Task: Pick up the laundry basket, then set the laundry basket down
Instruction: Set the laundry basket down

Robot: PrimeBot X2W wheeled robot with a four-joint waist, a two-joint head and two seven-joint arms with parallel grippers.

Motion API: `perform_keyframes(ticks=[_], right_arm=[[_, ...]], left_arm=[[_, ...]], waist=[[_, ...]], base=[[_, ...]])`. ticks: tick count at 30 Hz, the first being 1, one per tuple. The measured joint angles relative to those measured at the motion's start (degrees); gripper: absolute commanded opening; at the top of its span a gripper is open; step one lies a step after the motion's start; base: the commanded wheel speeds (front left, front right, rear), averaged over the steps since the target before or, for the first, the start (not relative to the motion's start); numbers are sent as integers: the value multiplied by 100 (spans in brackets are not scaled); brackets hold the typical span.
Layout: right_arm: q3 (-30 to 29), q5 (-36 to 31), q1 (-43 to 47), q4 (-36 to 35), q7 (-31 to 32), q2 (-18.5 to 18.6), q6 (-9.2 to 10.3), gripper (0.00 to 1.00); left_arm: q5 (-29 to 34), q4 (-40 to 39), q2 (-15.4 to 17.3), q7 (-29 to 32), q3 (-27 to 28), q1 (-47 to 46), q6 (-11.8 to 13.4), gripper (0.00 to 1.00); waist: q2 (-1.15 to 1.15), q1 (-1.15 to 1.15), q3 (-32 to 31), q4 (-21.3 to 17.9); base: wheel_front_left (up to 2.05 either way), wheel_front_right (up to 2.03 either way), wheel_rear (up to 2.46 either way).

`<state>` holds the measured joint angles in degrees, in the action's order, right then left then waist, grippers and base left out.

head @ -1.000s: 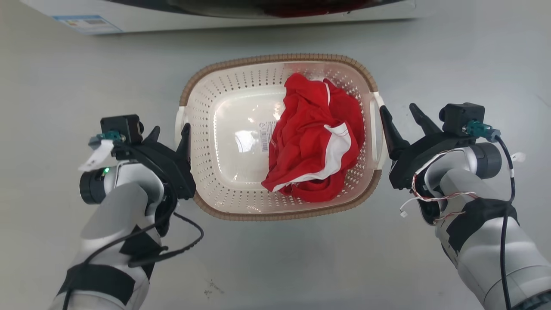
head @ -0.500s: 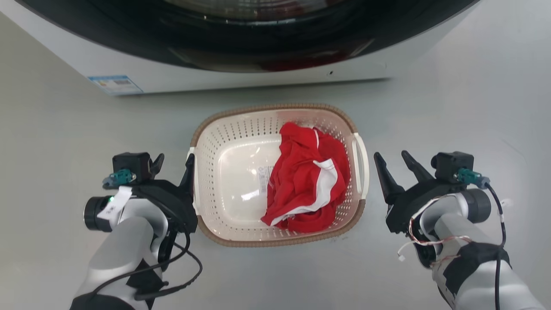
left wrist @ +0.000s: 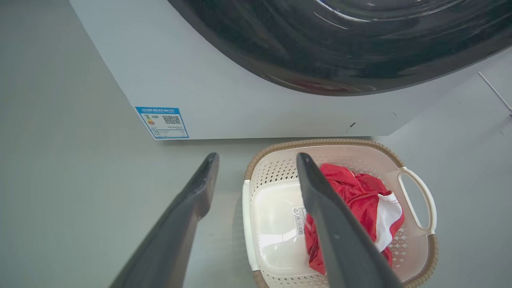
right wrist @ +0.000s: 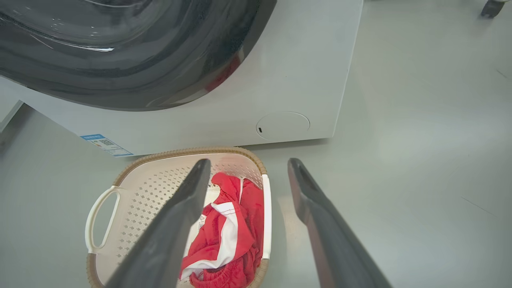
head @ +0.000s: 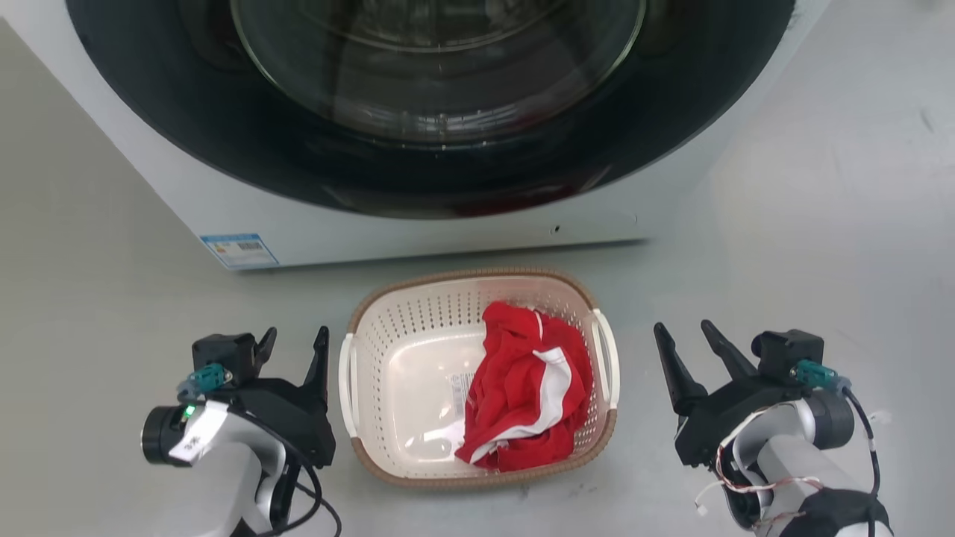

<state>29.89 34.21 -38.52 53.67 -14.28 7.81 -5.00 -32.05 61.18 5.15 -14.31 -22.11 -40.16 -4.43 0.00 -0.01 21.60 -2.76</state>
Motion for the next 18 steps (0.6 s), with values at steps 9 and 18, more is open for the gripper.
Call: perform_keyframes(ticks=[9,18], right_arm=[[-168,-260,693,-725,0,138,260,100],[-355,-590,1418,-1697,0,414,556,100]], left_arm=[[163,-725,76,0,120,784,303,100],[559,-1876,278,0,121,1584,592,100]], waist=[[0,-1,-770,11],[-1,0,-1461,26]], base=[[0,0,0],[0,0,0]])
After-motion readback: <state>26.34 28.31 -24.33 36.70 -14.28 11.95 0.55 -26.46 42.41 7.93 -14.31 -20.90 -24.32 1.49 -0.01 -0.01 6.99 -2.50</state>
